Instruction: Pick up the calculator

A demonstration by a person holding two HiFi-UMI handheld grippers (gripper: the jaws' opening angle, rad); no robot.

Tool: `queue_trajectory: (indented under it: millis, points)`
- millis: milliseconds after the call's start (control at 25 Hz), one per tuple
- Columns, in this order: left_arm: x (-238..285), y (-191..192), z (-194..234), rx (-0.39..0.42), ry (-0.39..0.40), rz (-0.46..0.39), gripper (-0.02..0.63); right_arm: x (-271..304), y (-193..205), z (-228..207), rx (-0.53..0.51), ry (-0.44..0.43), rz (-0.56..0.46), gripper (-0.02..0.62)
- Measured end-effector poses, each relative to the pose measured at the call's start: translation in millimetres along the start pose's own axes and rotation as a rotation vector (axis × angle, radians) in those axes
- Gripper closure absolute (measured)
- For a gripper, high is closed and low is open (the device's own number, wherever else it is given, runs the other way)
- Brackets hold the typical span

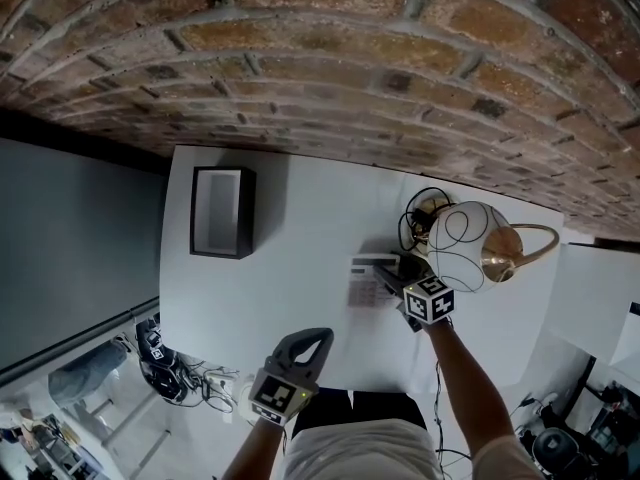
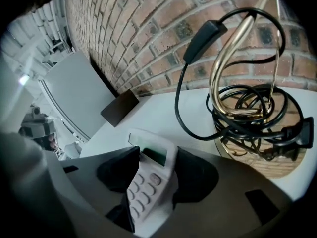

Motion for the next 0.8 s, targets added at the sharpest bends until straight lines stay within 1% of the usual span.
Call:
queue_trajectory:
  millis: [120, 280, 360, 480, 560, 680, 800]
  points:
    - [-2.1, 1.3, 2.5, -0.004, -0.003, 0.004, 0.592, -2.7, 2.1, 1.7, 0.004, -0.025, -0.012, 0.377]
    - [-4.9, 2.5, 3.8, -0.019, -0.011, 0.001, 0.594, -8.0, 8.1, 9.5, 0.022, -0.075, -0.022, 0.421]
    - [-6.9, 4.8, 3.7, -0.015, -0.007, 0.005, 0.592, -11.7, 11.3, 15.3, 0.058, -0.100, -0.036, 0.443]
    - [-9.3, 5.6, 1.7, -0.015, 0.003, 0.007, 0.593, -18.0, 14.5, 24.1, 0.157, -0.146, -0.072, 0.488]
    - [-11.5, 7.5, 0.5, -0.002, 0.015, 0.013, 0.593, -21.5, 15.4, 29.9, 0.199, -0.165, -0.098, 0.511]
    - [-15.1, 5.0, -1.8, 0.002, 0.025, 0.021, 0.592, -25.1, 16.2, 33.9, 0.240, -0.162, -0.133, 0.518]
    - [-19.8, 3.9, -2.6, 0.015, 0.025, 0.002, 0.593, -29.4, 16.5, 36.9, 0.268, -0.162, -0.157, 0.520]
Point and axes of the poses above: the fingertips, and each gripper's own axes: x forward along the fingers, z to its left, y out of its underside, the point moved 7 cm from there along -x, backward along the fingers, and after that the axes turned 10 degrees about -z, right-handed, at the moved point
